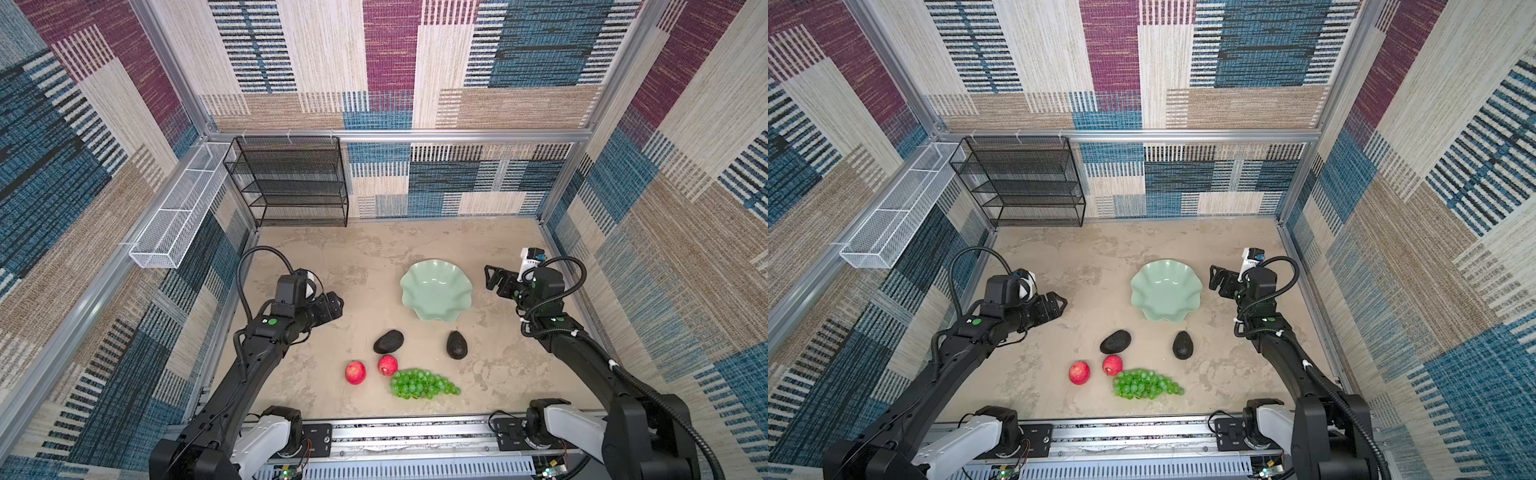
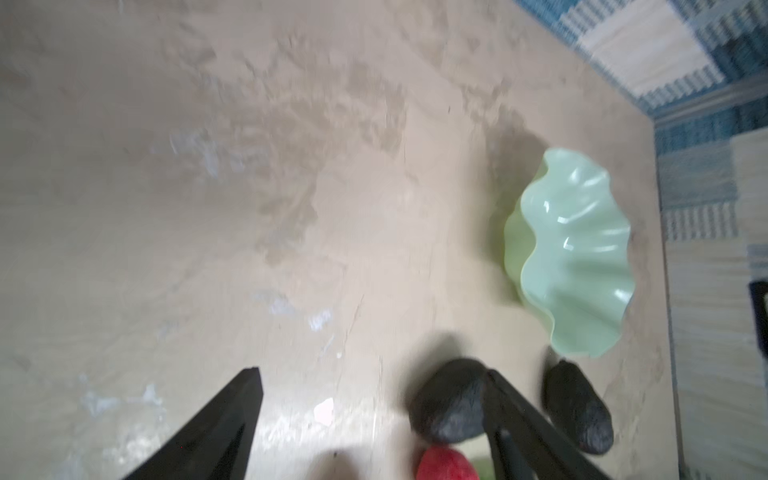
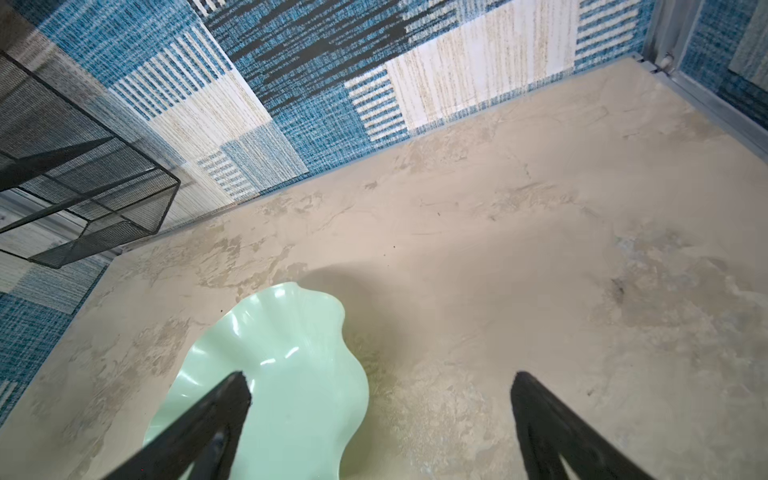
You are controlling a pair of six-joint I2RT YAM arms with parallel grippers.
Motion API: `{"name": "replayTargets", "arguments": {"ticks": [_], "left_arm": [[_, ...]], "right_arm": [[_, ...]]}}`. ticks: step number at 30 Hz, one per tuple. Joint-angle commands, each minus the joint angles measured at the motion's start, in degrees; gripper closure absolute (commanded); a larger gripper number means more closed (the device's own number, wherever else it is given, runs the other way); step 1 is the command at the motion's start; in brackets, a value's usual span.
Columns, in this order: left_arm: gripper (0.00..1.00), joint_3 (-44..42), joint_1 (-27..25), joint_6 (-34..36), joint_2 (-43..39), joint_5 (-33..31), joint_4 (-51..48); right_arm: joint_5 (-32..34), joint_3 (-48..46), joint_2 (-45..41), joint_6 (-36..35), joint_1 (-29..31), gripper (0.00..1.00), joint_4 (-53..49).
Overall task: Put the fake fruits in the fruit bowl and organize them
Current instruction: 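Lower the left gripper onto the red apple nearest the robot and grasp it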
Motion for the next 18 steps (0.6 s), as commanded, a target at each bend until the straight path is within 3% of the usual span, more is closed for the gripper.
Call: {"name": "replayTargets", "arguments": {"ticks": [1, 13, 18], "left_arm": [[0.14, -1.5, -4.18, -3.41, -1.02, -0.47, -9.5], [0.15, -6.82, -17.85, -10.68, 1.08, -2.18, -11.49], [0.14, -7.13, -21.31, -11.55, 3.51, -4.09, -11.18]], "right_arm": [[-2.44, 1.24, 1.5, 0.37, 0.04, 0.0, 3.18], [-3.61, -2.67, 0.93, 0.6, 0.04, 0.0, 5.78], [-3.79, -3.11, 1.27, 0.71, 0.04, 0.0, 6.65]]}}
